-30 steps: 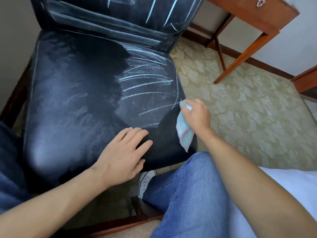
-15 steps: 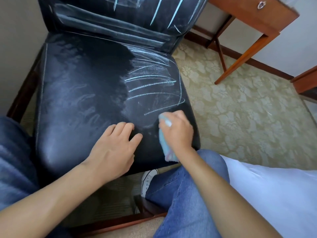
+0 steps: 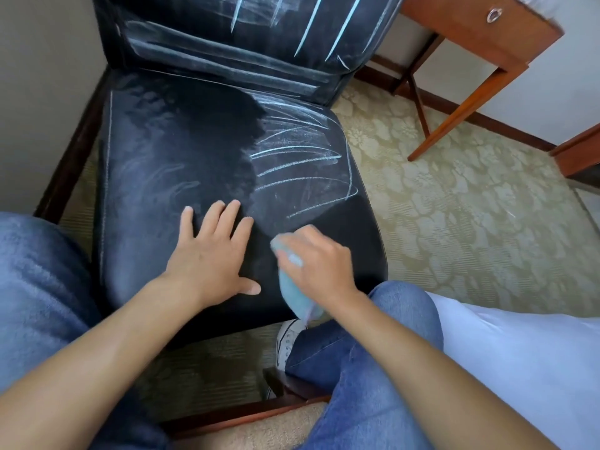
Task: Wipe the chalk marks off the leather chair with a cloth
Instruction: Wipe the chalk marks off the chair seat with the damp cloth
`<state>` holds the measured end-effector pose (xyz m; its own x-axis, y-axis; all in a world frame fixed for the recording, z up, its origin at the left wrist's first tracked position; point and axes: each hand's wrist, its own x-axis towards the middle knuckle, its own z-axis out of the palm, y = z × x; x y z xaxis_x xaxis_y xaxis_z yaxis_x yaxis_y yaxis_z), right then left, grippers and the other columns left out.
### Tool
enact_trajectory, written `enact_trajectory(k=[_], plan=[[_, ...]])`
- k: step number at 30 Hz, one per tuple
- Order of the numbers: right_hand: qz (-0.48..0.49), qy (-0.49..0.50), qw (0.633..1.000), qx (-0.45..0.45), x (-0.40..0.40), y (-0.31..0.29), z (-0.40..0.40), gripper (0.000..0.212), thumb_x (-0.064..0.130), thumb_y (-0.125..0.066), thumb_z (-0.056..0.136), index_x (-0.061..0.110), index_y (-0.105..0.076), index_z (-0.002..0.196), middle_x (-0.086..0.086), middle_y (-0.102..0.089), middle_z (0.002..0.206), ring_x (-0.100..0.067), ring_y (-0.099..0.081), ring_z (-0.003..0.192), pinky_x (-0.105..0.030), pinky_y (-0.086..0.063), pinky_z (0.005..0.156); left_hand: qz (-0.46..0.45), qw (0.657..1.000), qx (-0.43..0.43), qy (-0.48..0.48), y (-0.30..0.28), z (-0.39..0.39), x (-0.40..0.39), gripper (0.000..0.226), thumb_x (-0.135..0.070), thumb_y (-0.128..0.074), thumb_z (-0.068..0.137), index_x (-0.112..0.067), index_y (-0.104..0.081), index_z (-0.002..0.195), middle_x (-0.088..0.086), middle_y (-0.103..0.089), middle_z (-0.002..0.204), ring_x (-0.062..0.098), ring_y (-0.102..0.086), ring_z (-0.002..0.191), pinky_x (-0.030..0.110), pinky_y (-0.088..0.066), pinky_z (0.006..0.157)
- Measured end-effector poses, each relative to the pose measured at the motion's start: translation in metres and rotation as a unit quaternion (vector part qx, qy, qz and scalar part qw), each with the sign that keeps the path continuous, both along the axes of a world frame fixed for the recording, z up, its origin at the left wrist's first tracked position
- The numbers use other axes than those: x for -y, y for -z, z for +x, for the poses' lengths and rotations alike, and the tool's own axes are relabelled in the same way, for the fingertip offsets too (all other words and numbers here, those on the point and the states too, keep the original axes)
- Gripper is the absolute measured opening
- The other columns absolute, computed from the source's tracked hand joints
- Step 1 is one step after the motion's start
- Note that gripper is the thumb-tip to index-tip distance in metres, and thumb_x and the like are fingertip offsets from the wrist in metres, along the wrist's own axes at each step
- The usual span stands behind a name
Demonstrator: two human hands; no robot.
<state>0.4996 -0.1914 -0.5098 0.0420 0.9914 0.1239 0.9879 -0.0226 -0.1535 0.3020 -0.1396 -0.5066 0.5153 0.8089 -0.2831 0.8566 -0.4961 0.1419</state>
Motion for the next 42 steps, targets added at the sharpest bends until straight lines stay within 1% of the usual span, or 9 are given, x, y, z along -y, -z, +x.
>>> enact_trajectory(k=[4,10,15,21,25,31,35,40,42], plan=[[0.04,0.265,0.961,-0.07,-0.021,0.0,0.011,0.016,0.034,-0.054,0.094,0.032,-0.068,0.1,0.006,-0.05,0.098,-0.03,-0.06,0.084,-0.033,-0.04,0.065,-0.062,0.998,-0.016,-0.02,0.0,-0.004,-0.005,0.125,-0.088,-0.056,0.079,-0.029,0.016,0.163,0.008,0.032,0.168,0.039,0.031,0.154,0.071,0.01,0.121],[-0.001,-0.035,0.999,0.001,-0.014,-0.001,-0.041,0.02,0.042,-0.049,0.093,0.037,-0.066,0.1,0.006,-0.056,0.097,-0.02,-0.059,0.081,-0.034,-0.048,0.061,-0.046,0.998,0.036,-0.009,-0.009,-0.019,-0.02,0.112,-0.073,-0.065,0.086,-0.018,-0.007,0.165,0.002,0.01,0.174,0.027,0.01,0.161,0.056,-0.007,0.129],[0.04,0.319,0.944,-0.075,-0.041,-0.001,0.001,0.019,0.032,-0.052,0.095,0.029,-0.07,0.102,0.007,-0.048,0.097,-0.029,-0.06,0.082,-0.031,-0.036,0.066,-0.071,0.996,0.019,-0.047,-0.004,-0.027,-0.025,0.113,-0.074,-0.066,0.085,-0.024,-0.003,0.165,0.007,0.018,0.173,0.036,0.019,0.159,0.059,0.004,0.127],[-0.007,-0.016,1.0,-0.013,-0.022,-0.002,-0.049,0.013,0.042,-0.056,0.09,0.041,-0.067,0.098,0.007,-0.057,0.097,-0.018,-0.059,0.078,-0.031,-0.047,0.063,-0.082,0.996,0.018,-0.044,-0.008,-0.024,-0.03,0.111,-0.07,-0.068,0.086,-0.023,-0.005,0.165,0.007,0.015,0.173,0.038,0.017,0.158,0.062,0.002,0.127],[0.024,0.276,0.957,-0.085,-0.047,-0.004,-0.001,0.02,0.035,-0.052,0.094,0.036,-0.07,0.104,0.007,-0.055,0.104,-0.03,-0.063,0.087,-0.033,-0.039,0.069,-0.084,0.995,0.017,-0.043,-0.007,-0.024,-0.028,0.112,-0.072,-0.066,0.086,-0.024,-0.003,0.165,0.005,0.015,0.173,0.038,0.018,0.159,0.061,0.003,0.127],[-0.009,-0.077,0.997,-0.013,-0.035,0.002,-0.056,0.019,0.045,-0.053,0.092,0.041,-0.07,0.101,0.009,-0.059,0.1,-0.016,-0.061,0.079,-0.031,-0.047,0.061,-0.096,0.994,0.02,-0.045,-0.007,-0.023,-0.029,0.108,-0.069,-0.065,0.088,-0.025,-0.004,0.165,0.004,0.016,0.173,0.037,0.02,0.158,0.06,0.005,0.127],[0.009,0.199,0.977,-0.079,-0.073,-0.003,-0.02,0.021,0.036,-0.049,0.093,0.038,-0.068,0.102,0.009,-0.053,0.102,-0.023,-0.061,0.087,-0.032,-0.04,0.07,-0.105,0.993,0.015,-0.045,-0.007,-0.025,-0.029,0.111,-0.069,-0.066,0.088,-0.025,0.001,0.166,0.004,0.02,0.173,0.036,0.023,0.158,0.059,0.007,0.127],[-0.038,-0.062,0.996,-0.046,-0.06,-0.002,-0.051,0.019,0.045,-0.053,0.094,0.047,-0.067,0.107,0.012,-0.055,0.102,-0.012,-0.058,0.086,-0.03,-0.045,0.072,-0.103,0.993,0.022,-0.047,-0.006,-0.023,-0.03,0.11,-0.067,-0.066,0.089,-0.024,-0.001,0.165,0.003,0.019,0.173,0.036,0.022,0.158,0.06,0.006,0.127],[-0.026,0.057,0.998,-0.031,-0.081,-0.006,-0.021,0.02,0.045,-0.048,0.095,0.044,-0.065,0.106,0.009,-0.055,0.105,-0.019,-0.06,0.091,-0.033,-0.045,0.075,-0.106,0.993,0.016,-0.043,-0.006,-0.022,-0.03,0.111,-0.068,-0.066,0.089,-0.024,0.001,0.165,0.004,0.021,0.173,0.037,0.023,0.157,0.06,0.006,0.127]])
